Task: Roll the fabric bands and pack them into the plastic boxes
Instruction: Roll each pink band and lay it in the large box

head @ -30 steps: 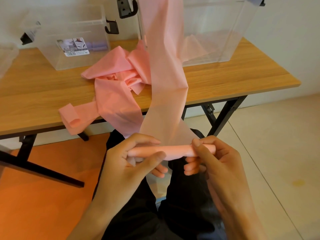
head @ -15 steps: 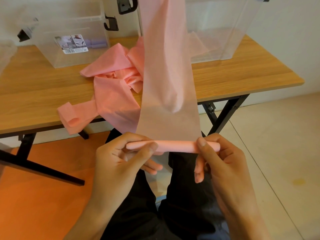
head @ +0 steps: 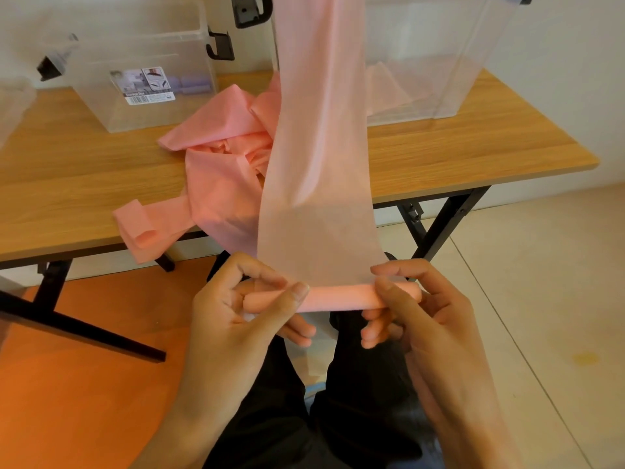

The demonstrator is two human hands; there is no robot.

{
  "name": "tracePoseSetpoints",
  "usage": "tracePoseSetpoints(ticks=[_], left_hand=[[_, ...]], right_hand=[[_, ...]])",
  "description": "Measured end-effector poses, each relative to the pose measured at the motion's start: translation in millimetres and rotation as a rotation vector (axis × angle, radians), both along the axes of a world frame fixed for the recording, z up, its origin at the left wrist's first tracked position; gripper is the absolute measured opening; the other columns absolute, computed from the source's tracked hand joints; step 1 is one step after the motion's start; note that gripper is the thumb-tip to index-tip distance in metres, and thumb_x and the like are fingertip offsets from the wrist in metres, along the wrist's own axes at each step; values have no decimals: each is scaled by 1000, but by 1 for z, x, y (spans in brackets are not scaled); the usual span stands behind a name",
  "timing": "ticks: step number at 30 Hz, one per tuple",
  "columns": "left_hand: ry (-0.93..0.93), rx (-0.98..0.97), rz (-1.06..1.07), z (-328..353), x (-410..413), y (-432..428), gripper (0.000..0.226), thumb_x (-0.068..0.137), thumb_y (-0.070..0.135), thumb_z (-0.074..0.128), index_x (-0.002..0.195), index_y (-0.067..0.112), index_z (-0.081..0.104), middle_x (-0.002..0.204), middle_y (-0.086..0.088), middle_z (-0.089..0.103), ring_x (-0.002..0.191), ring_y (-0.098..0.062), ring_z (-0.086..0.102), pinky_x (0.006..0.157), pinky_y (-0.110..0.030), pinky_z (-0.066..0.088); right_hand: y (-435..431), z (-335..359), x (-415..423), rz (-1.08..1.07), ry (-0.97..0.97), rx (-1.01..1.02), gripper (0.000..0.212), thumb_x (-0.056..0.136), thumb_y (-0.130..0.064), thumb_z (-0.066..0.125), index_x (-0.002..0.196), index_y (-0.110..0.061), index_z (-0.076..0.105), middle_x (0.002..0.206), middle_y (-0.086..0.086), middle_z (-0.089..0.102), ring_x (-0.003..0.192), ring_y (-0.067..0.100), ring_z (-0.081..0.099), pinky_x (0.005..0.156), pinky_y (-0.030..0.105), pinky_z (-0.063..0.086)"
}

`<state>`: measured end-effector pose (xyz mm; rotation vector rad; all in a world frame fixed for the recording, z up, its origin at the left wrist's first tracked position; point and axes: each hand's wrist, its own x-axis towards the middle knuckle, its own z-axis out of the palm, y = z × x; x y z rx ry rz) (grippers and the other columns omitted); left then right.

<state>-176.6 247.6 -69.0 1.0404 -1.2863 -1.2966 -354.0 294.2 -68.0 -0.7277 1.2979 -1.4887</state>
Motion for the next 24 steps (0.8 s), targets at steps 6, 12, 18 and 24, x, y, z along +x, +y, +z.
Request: tracePoseSetpoints(ticks=[6, 12, 18, 24], left_hand=[[-47, -53, -60, 2, 1, -1, 21, 75, 25, 85, 93, 23, 72, 73, -9, 73, 58, -30, 71, 56, -35, 60], [-60, -66, -63, 1, 0, -2, 12, 76, 23, 79, 86, 18, 75, 71, -9, 73, 55, -29, 71, 54, -32, 59], [-100, -106, -63, 1, -1, 0, 14, 76, 18, 74, 87, 9, 73, 69, -5, 72, 52, -26, 70, 50, -30, 58], [-47, -66, -65, 2, 1, -1, 21, 78, 21, 81, 96, 15, 72, 75, -12, 74, 55, -30, 71, 52, -32, 59]], right_hand=[[2, 2, -2, 35, -30, -10, 31, 70, -29, 74, 92, -7, 74, 73, 19, 69, 56, 29, 66, 54, 28, 58], [2, 0, -5, 56, 21, 23, 27, 73, -26, 73, 91, -5, 75, 72, 22, 70, 52, 27, 66, 53, 28, 57], [1, 3, -2, 56, 20, 17, 26, 71, -37, 72, 91, -20, 74, 72, 20, 70, 50, 29, 64, 51, 27, 55], [2, 2, -3, 37, 19, 4, 21, 75, -27, 71, 83, -8, 73, 64, 22, 67, 45, 29, 62, 47, 24, 52]])
